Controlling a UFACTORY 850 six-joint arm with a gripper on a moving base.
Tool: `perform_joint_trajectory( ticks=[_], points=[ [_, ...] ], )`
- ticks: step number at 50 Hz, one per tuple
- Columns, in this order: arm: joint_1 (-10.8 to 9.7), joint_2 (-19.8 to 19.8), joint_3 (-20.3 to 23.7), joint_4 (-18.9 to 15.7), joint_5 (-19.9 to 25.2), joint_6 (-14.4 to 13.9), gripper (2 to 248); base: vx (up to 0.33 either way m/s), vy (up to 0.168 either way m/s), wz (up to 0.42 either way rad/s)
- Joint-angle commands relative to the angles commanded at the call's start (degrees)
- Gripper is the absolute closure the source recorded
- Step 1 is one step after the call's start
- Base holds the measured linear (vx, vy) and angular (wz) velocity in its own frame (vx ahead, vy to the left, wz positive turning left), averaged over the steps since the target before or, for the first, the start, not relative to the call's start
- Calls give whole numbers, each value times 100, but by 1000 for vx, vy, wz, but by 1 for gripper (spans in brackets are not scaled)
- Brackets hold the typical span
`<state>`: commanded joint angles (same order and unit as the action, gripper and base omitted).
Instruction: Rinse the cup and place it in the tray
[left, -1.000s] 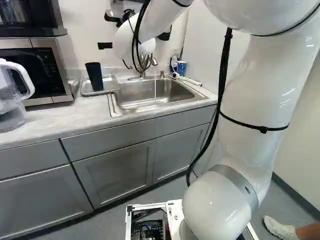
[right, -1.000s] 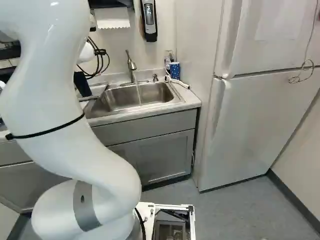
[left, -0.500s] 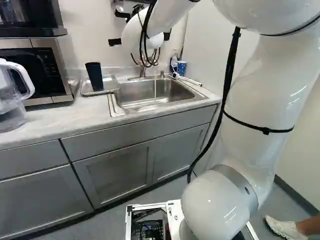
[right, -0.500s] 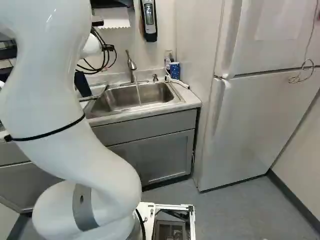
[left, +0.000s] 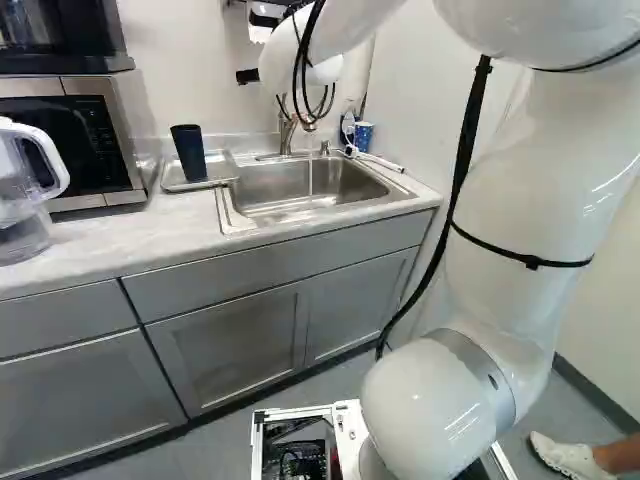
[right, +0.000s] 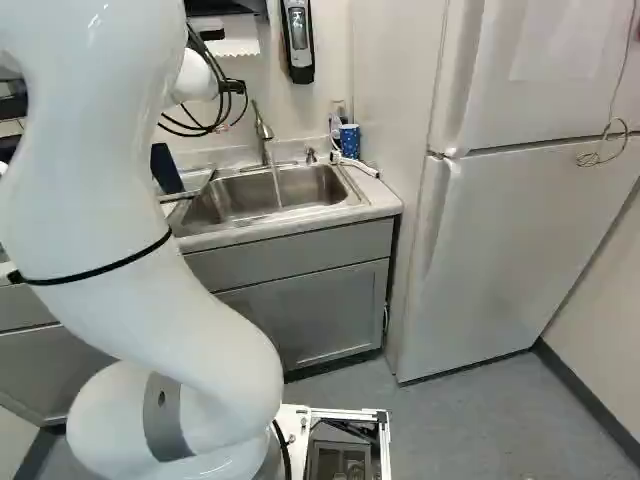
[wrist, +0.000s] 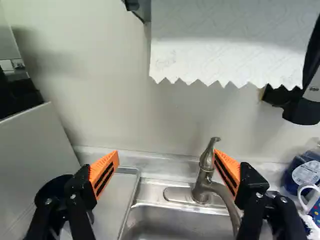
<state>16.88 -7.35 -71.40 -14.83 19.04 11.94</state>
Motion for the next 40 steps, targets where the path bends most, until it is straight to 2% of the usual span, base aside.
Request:
perform_joint_trajectory(
  ticks=[24, 40],
  points=[
    [-397, -118, -255, 111, -251, 0, 3, 0, 0, 0],
    [-596, -412, -572, 222, -348, 0, 3, 0, 0, 0]
  ],
)
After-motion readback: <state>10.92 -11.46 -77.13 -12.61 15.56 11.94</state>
